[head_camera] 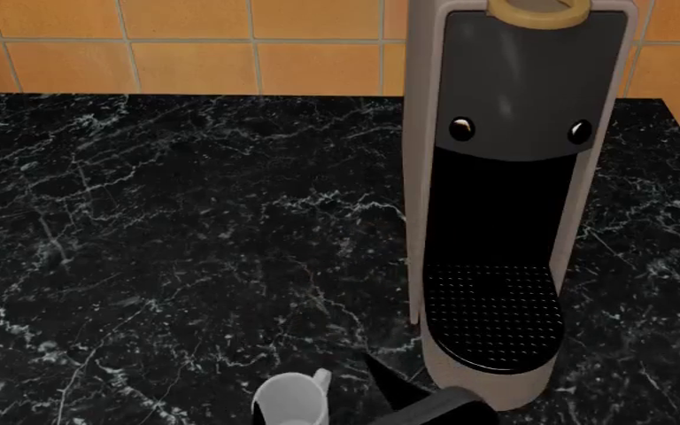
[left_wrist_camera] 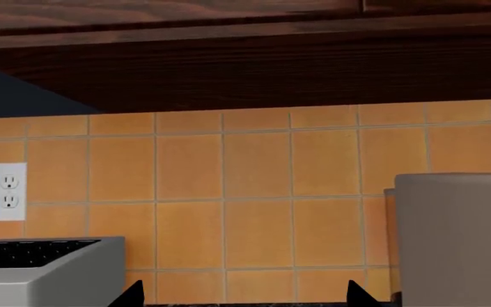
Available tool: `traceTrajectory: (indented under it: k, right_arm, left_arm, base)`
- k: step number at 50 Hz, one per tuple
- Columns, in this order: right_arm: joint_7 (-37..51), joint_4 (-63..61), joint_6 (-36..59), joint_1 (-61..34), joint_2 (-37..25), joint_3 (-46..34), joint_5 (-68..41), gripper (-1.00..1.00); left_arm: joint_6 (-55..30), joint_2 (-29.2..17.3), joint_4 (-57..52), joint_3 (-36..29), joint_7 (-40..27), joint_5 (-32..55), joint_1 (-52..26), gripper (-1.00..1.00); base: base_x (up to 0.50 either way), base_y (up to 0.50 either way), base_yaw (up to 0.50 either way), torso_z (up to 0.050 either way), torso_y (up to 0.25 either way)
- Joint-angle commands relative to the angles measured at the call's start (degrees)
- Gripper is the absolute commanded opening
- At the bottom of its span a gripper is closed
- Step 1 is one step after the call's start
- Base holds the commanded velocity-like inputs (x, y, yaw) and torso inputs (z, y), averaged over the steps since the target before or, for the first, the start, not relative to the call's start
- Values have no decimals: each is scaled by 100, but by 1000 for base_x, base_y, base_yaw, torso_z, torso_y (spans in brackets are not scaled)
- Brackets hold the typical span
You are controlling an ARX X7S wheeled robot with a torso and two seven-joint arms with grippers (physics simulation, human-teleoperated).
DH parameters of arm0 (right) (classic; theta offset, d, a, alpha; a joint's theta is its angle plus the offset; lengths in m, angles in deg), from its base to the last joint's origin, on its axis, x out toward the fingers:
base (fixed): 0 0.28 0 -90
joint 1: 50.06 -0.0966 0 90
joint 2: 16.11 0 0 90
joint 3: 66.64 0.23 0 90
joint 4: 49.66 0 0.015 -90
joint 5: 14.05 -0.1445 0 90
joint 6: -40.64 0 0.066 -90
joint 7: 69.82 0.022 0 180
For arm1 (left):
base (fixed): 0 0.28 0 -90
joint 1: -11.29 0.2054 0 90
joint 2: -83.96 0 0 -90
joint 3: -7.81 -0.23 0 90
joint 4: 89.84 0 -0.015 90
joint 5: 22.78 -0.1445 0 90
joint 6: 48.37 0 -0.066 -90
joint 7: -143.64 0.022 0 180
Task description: Pick the mug from under the coffee machine dispenser and place it on the counter.
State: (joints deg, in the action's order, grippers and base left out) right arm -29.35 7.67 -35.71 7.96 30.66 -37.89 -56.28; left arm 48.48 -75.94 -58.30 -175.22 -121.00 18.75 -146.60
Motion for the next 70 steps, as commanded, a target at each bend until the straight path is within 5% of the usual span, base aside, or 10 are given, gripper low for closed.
traceTrajectory:
  k: [1, 37, 48, 54, 59, 63, 70]
  right_arm:
    - [239, -499, 199, -101, -173, 61, -19, 100]
    - [1758, -2176, 823, -1172, -1375, 1264, -1222, 100]
    - [2236, -2473, 733, -1370, -1750, 1628, -1538, 100]
    - [2492, -2655, 978, -1642, -1859, 1681, -1661, 100]
    - [2809, -2729, 810, -2143, -2090, 1270, -1711, 100]
    - [3095, -2732, 392, -3091, -2366, 243, -1746, 100]
    - [3630, -2732, -431, -5119, -2622, -2275, -1576, 100]
  left_arm:
    - [20, 6, 32, 19, 17, 5, 4, 100]
    - [105, -241, -109, 23, 152, -61, -158, 100]
    - [247, -290, -146, -447, 77, -61, -702, 100]
    - [492, -321, -152, -1441, -60, -83, -1695, 100]
    - [818, -304, -153, -2968, -228, -84, -3294, 100]
    - [1208, -111, -154, -4442, -529, -217, -4652, 100]
    - [1467, -196, -154, -5327, -533, -201, -5617, 100]
  base:
    - [0, 0, 0, 0, 0]
    - [0, 0, 0, 0, 0]
    - [0, 0, 0, 0, 0]
    - [0, 0, 0, 0, 0]
    - [0, 0, 0, 0, 0]
    - [0, 0, 0, 0, 0]
    - [0, 0, 0, 0, 0]
